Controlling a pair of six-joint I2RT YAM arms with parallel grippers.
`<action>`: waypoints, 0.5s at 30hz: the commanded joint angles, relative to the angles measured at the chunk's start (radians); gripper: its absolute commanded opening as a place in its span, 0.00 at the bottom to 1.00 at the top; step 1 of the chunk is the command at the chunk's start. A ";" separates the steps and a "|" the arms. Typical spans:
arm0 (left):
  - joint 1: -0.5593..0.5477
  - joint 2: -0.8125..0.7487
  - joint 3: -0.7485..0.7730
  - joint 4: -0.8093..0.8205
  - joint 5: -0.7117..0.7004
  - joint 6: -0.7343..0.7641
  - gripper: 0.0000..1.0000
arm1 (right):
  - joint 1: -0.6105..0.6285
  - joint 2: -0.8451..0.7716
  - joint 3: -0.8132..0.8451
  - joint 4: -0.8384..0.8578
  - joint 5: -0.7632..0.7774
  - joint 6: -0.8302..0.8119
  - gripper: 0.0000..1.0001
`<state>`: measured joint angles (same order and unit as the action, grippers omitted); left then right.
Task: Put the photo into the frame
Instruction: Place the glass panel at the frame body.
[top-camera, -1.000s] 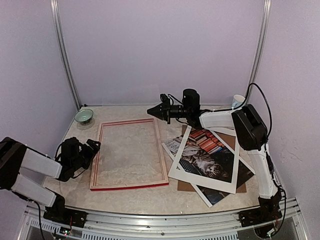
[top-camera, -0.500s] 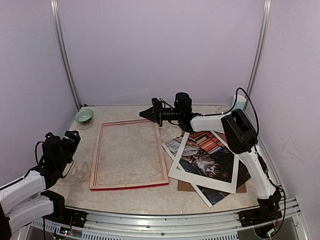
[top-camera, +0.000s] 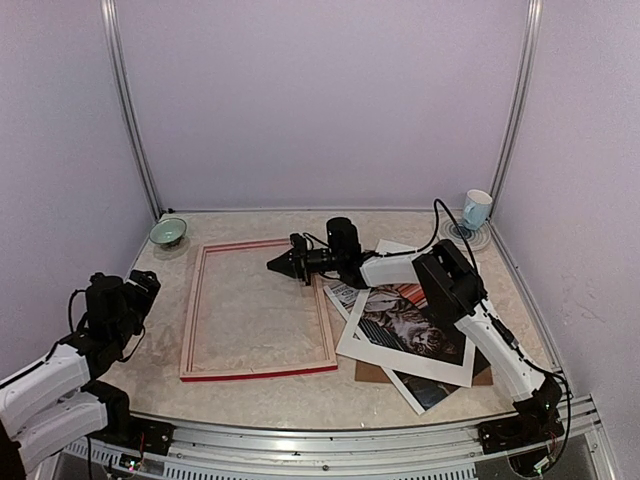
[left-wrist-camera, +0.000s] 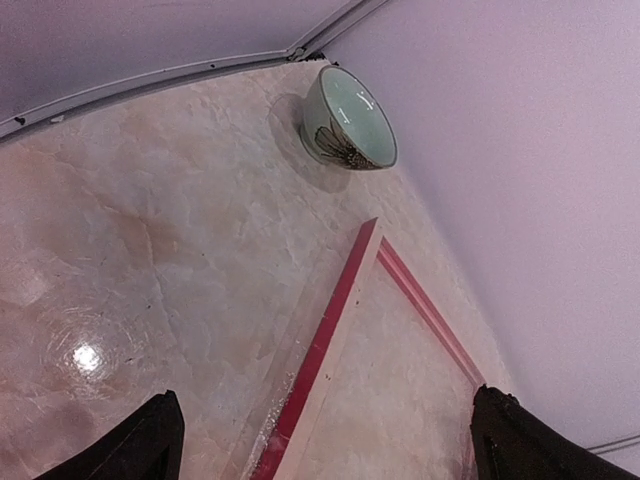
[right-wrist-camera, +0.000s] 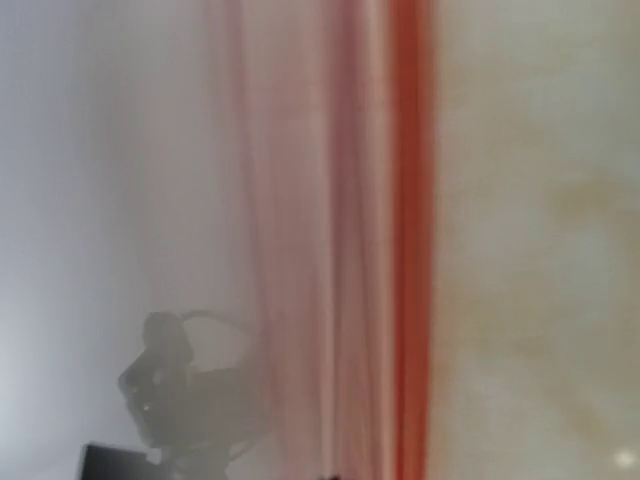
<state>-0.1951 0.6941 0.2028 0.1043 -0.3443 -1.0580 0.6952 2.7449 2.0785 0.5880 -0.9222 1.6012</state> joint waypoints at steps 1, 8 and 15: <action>-0.006 0.026 -0.006 0.004 0.024 0.000 0.99 | -0.011 0.002 -0.030 -0.087 0.049 -0.125 0.00; -0.028 0.041 -0.006 0.006 0.027 -0.004 0.99 | -0.026 -0.054 -0.136 -0.088 0.087 -0.202 0.00; -0.036 0.035 -0.007 -0.002 0.009 -0.010 0.99 | -0.034 -0.113 -0.192 -0.113 0.080 -0.256 0.00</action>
<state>-0.2237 0.7349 0.2028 0.1036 -0.3222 -1.0660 0.6804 2.6965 1.9369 0.5293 -0.8642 1.4055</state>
